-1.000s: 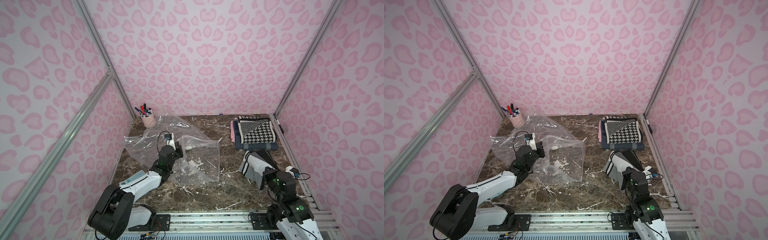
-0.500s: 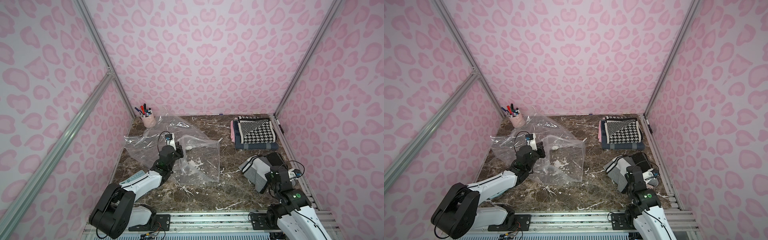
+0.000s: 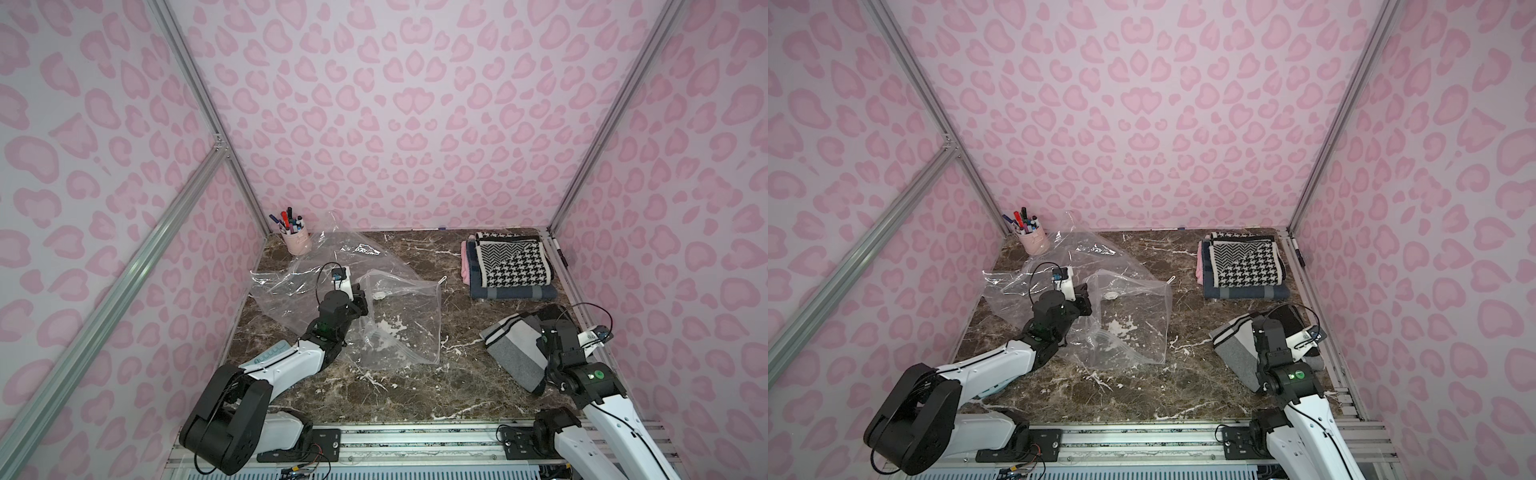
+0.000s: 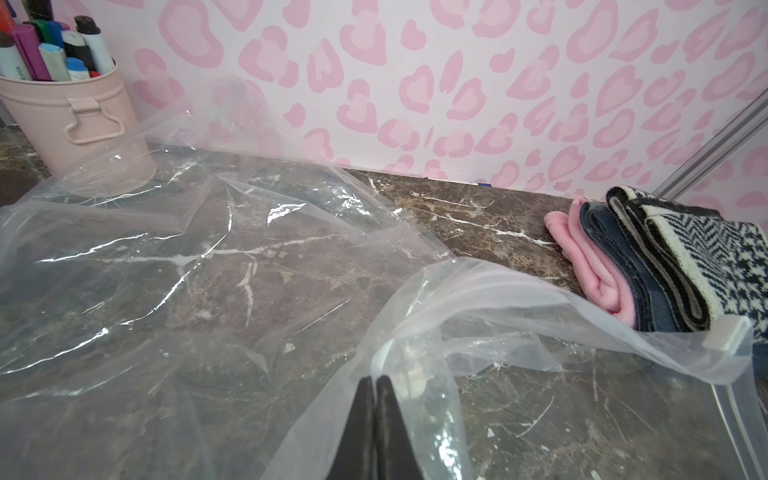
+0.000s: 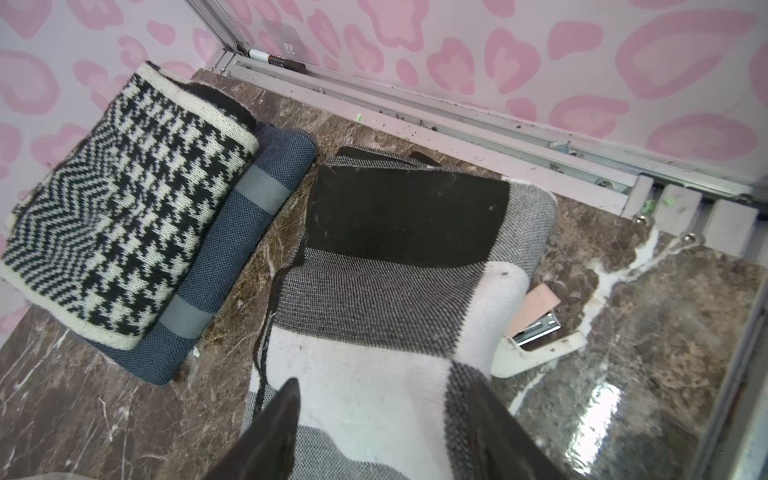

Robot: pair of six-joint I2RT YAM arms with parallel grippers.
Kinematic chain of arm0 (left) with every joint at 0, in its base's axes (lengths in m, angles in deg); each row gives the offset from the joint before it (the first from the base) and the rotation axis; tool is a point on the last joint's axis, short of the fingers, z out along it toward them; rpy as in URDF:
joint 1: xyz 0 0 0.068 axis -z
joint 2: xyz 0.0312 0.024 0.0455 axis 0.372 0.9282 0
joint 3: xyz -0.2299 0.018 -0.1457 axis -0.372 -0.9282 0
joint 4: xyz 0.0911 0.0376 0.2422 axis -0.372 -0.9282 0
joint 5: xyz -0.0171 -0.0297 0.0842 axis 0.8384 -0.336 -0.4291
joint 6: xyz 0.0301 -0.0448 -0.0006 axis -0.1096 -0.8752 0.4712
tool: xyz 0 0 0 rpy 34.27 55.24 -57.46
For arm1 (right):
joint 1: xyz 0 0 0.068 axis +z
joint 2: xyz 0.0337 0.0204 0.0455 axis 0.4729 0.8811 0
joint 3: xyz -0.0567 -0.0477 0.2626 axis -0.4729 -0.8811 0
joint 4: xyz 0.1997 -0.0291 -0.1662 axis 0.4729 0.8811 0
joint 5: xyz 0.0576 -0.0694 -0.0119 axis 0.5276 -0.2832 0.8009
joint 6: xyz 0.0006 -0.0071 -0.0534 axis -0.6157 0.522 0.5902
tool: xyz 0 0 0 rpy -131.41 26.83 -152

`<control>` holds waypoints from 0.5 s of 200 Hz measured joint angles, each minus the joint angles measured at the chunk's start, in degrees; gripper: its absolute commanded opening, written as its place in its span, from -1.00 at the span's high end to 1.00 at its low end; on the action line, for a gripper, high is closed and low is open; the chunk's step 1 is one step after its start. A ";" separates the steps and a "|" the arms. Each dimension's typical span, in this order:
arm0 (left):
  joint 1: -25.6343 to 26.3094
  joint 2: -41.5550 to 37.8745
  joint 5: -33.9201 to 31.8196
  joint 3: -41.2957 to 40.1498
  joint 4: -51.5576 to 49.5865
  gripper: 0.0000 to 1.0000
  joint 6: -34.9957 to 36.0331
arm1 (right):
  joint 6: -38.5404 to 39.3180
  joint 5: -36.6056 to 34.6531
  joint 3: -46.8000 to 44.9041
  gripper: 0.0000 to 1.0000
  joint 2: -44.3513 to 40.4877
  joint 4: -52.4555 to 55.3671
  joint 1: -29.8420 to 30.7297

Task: Take the blanket out of the vacuum bag
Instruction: Place the blanket at the center of the board.

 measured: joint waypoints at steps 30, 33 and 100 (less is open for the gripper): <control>0.07 0.72 1.03 0.33 0.87 0.92 -0.22 | 0.00 0.90 1.29 -0.36 1.62 2.21 1.22; 0.07 0.79 1.16 0.33 0.94 0.93 -0.20 | -0.02 0.79 1.73 -0.37 1.62 2.54 1.57; 0.07 0.68 1.49 1.09 0.92 0.93 -0.17 | 9.51 0.81 7.43 -0.71 5.84 -1.75 10.38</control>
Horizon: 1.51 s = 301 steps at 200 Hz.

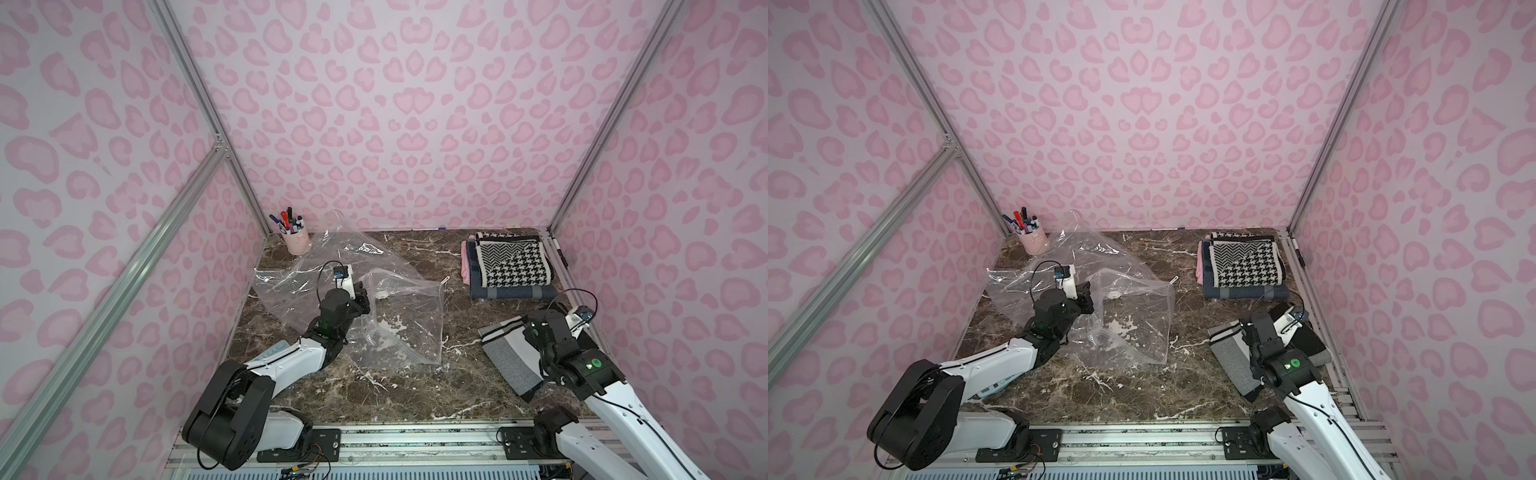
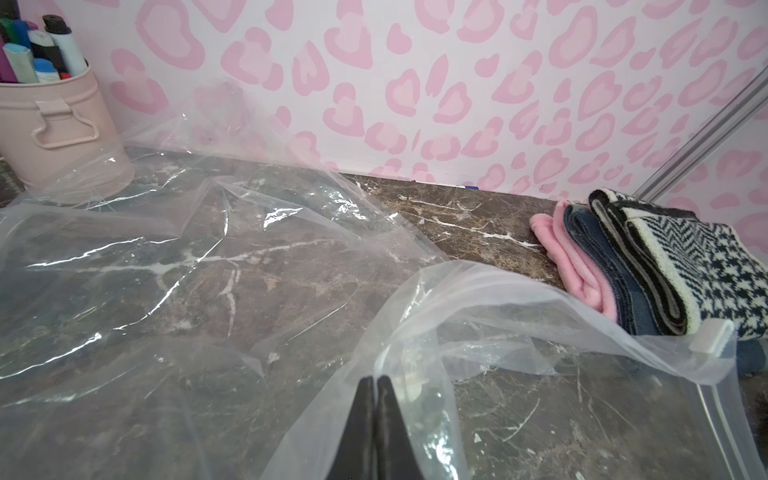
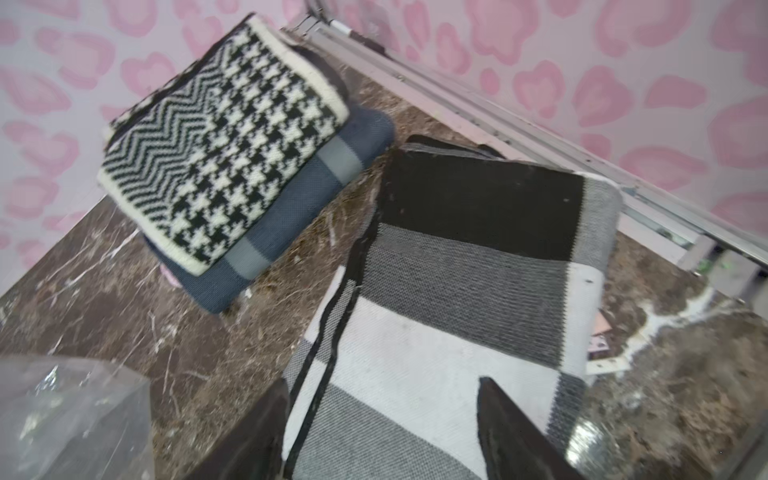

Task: Take the blanket out of the vacuum bag
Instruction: Place the blanket at the center of the board, then adjust the blanket at the center of the board.

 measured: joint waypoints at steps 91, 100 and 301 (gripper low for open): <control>-1.29 -1.31 -1.03 0.31 -2.97 0.92 0.20 | 30.73 19.54 17.18 -0.87 30.40 -0.48 1.40; -1.36 -1.31 -0.83 0.31 -2.99 0.92 0.17 | 32.83 20.31 18.49 -0.88 32.22 0.63 1.20; -1.55 -1.01 0.02 -0.48 -3.04 0.92 -0.28 | 37.24 26.36 18.45 -0.98 54.71 4.31 2.89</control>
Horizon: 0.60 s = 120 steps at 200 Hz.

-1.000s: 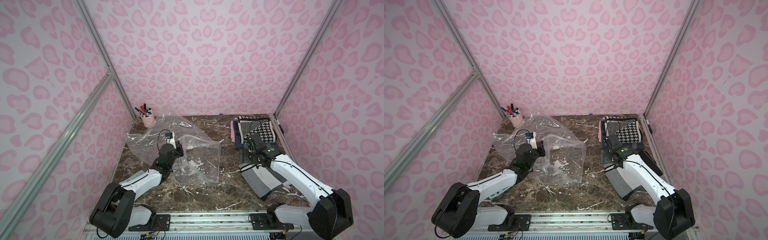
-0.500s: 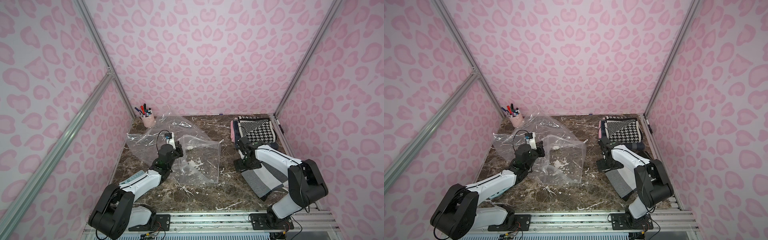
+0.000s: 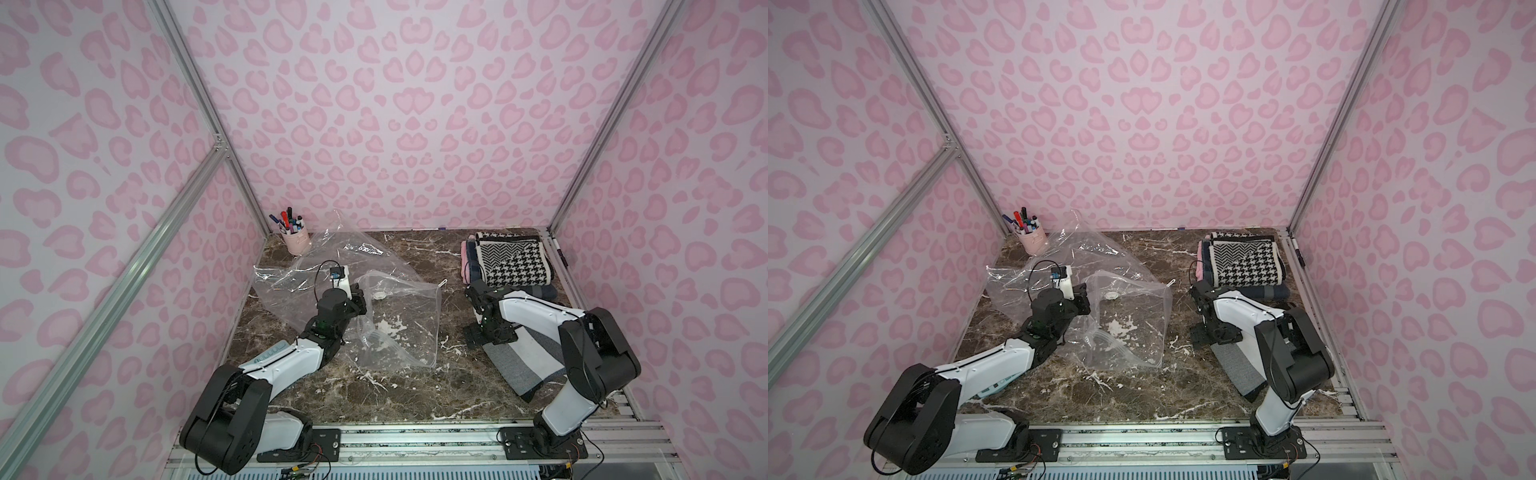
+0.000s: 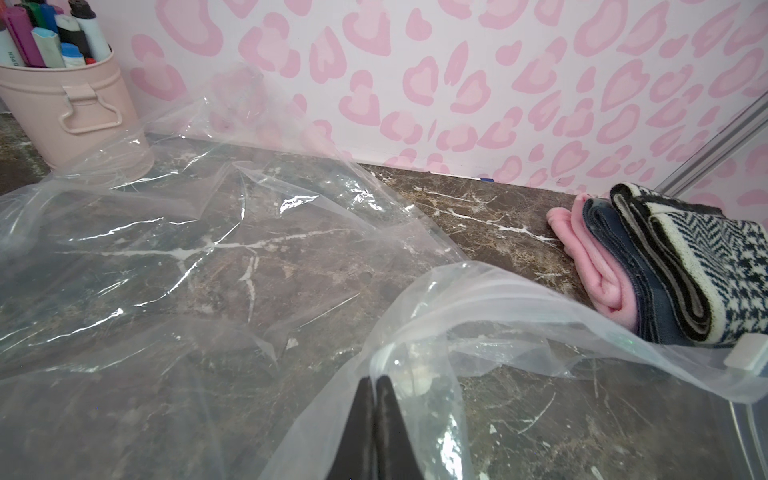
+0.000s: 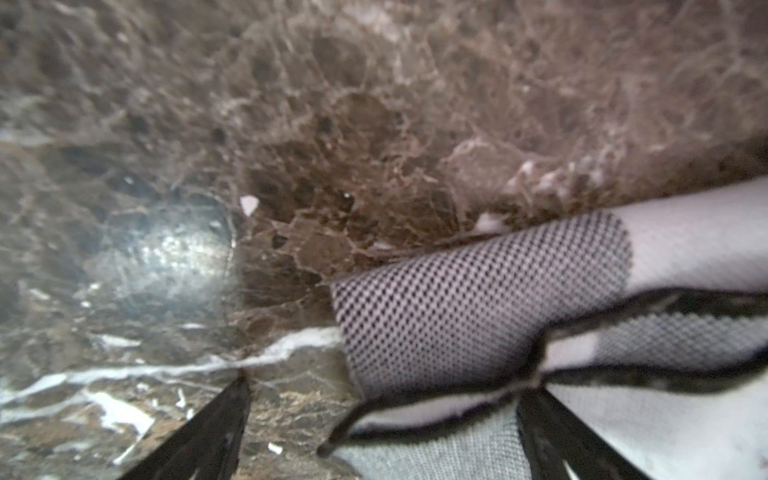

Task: Take the blanket out of the vacuum bag
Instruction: Adjust the blanket at the center of the board.

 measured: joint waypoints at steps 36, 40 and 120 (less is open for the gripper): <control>0.00 0.26 0.02 -0.11 0.04 0.93 -0.02 | -1.68 -1.97 0.90 -0.83 0.50 1.22 0.35; 0.00 0.26 0.02 -0.11 0.04 0.92 -0.02 | -1.88 -2.51 0.94 -0.77 0.48 1.22 0.26; 0.00 0.02 0.02 -0.44 0.20 0.92 -0.22 | -1.88 -5.81 -0.35 0.77 1.66 -0.13 -1.51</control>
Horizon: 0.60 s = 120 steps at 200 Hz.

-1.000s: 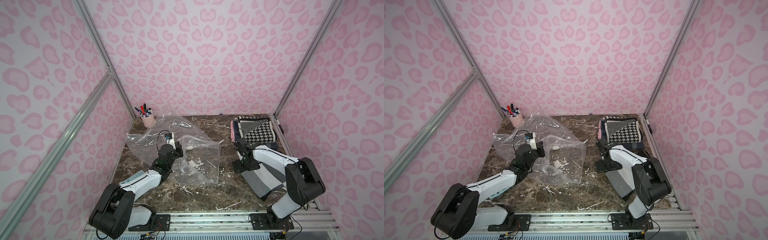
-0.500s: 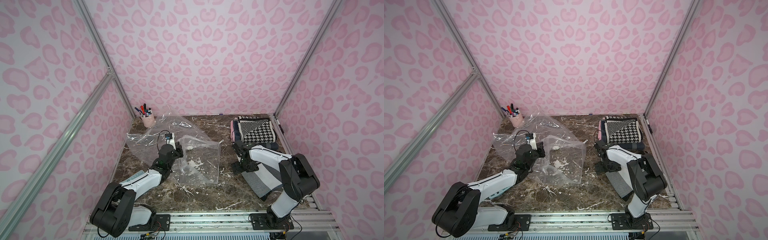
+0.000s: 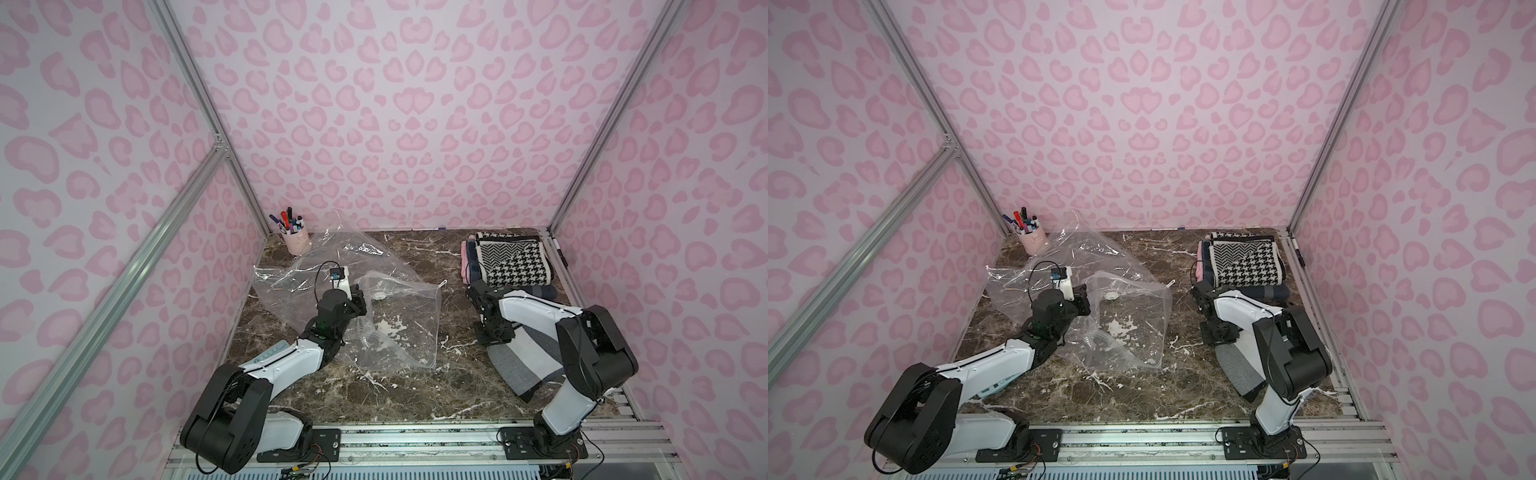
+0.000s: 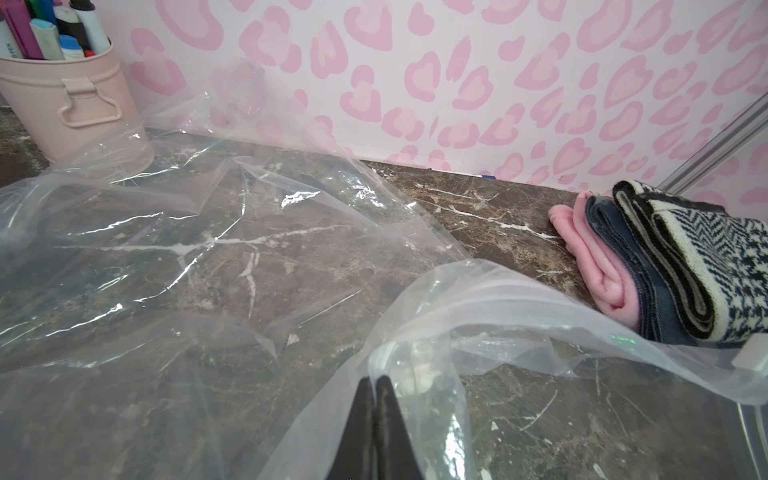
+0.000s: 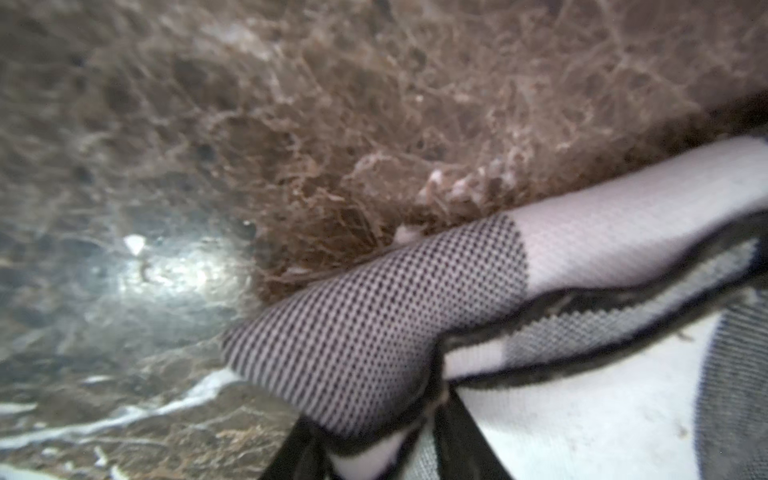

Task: Take the blanket out of the vacuum bag
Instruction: Adjust the blanket at the center of the board.

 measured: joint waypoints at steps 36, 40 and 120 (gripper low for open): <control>0.00 -0.33 -0.02 0.04 -0.15 0.93 0.02 | 0.81 -0.66 1.62 1.00 0.92 1.36 0.09; 0.00 -0.33 -0.02 0.04 -0.17 0.92 0.02 | 0.85 -0.50 2.08 1.00 1.11 1.68 0.09; 0.00 -1.70 -0.22 0.13 -1.14 0.93 0.44 | 3.19 17.38 13.81 1.00 6.75 -8.61 1.33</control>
